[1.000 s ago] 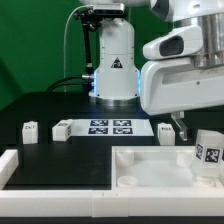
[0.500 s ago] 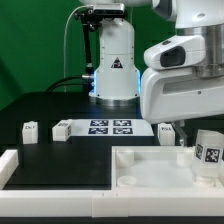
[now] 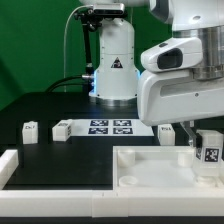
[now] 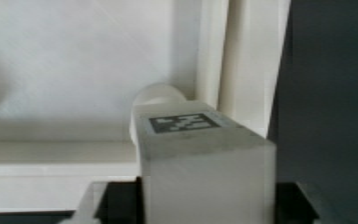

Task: Assemble one leg

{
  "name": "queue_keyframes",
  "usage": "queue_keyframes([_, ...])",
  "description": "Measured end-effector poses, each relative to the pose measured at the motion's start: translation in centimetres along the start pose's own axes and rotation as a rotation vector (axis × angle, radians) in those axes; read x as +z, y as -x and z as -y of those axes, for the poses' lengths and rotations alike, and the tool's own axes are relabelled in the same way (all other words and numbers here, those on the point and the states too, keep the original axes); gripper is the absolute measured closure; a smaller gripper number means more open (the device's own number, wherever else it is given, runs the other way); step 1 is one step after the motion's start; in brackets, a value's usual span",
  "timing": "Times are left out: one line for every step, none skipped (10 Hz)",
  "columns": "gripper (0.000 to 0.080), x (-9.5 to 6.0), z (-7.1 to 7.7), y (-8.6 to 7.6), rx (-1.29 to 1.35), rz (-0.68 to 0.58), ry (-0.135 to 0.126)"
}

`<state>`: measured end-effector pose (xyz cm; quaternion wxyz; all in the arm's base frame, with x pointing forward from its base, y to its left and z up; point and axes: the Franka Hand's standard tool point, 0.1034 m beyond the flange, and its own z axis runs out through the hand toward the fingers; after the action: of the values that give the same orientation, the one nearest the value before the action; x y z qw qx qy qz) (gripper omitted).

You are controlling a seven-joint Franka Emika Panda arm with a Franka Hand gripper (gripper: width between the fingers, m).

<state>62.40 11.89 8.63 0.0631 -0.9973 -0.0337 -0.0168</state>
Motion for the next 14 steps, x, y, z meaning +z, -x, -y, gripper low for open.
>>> queue_keyframes([0.0488,0.0,0.0,0.0,0.015,0.0,-0.001])
queue_keyframes([0.0488,0.0,0.0,0.0,0.014,0.0,-0.001])
queue_keyframes([0.0488,0.0,0.0,0.0,0.037,0.0,-0.002])
queue_keyframes([0.0488,0.0,0.0,-0.1,0.162,-0.01,-0.011])
queue_keyframes([0.0488,0.0,-0.1,-0.3,0.31,-0.03,-0.024])
queue_keyframes([0.0486,0.0,-0.1,-0.4,0.504,-0.042,-0.039])
queue_keyframes([0.0486,0.0,0.1,-0.3,0.647,-0.04,-0.043])
queue_keyframes([0.0486,0.1,0.4,-0.2,0.799,-0.037,-0.044])
queue_keyframes([0.0486,0.2,0.6,-0.2,1.006,-0.035,-0.043])
queue_keyframes([0.0486,0.3,1.0,-0.1,1.131,-0.033,-0.043])
queue_keyframes([0.0487,0.4,1.1,-0.1,1.265,-0.03,-0.045])
queue_keyframes([0.0487,0.4,1.0,-0.1,1.292,-0.028,-0.05])
queue_keyframes([0.0381,0.4,1.2,-0.1,1.344,-0.02,-0.059])
queue_keyframes([0.0381,0.4,1.3,0.0,1.299,-0.02,-0.059])
